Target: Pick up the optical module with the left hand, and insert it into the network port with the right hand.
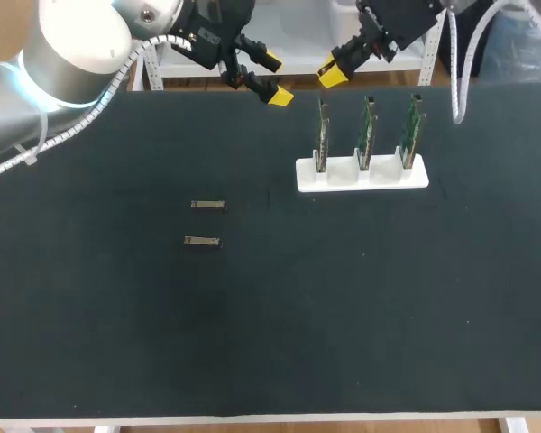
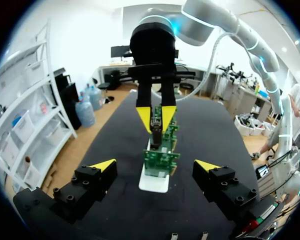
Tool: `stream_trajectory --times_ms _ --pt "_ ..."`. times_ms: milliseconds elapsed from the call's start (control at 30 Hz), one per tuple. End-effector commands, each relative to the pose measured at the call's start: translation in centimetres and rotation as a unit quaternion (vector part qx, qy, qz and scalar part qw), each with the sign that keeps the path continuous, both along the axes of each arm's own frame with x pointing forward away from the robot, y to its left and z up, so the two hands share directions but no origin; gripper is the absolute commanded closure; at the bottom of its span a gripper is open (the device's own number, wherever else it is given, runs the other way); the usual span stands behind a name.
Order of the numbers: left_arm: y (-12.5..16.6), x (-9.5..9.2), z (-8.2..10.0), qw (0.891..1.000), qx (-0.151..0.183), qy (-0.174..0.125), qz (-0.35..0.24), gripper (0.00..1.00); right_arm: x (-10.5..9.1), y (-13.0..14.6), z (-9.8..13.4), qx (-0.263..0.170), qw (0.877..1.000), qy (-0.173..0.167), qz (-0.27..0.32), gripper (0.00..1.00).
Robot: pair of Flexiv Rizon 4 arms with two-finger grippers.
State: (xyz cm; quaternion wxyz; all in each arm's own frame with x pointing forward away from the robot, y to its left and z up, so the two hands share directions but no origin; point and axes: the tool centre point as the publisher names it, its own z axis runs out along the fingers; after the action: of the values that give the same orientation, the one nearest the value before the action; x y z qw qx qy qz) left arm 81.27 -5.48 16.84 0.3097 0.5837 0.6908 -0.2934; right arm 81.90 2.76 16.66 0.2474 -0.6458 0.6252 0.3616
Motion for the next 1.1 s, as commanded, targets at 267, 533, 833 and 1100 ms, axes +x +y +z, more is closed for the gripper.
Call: stream_trajectory --times_ms 267,533,833,1100 --pt "0.01 -0.08 0.02 1.0 0.001 0.0 0.001 0.0 0.62 -0.08 -0.68 0.006 0.994 0.07 0.088 1.0" --pt "0.01 -0.08 0.02 1.0 0.001 0.0 0.001 0.0 0.91 -0.11 -0.58 0.004 0.994 0.063 0.091 1.0" --pt "0.01 -0.08 0.02 1.0 0.001 0.0 0.001 0.0 0.57 -0.09 -0.6 0.004 0.993 0.06 0.101 1.0" --pt "0.01 -0.08 0.02 1.0 0.001 0.0 0.001 0.0 0.45 -0.21 -0.73 0.005 0.993 0.058 0.101 1.0"
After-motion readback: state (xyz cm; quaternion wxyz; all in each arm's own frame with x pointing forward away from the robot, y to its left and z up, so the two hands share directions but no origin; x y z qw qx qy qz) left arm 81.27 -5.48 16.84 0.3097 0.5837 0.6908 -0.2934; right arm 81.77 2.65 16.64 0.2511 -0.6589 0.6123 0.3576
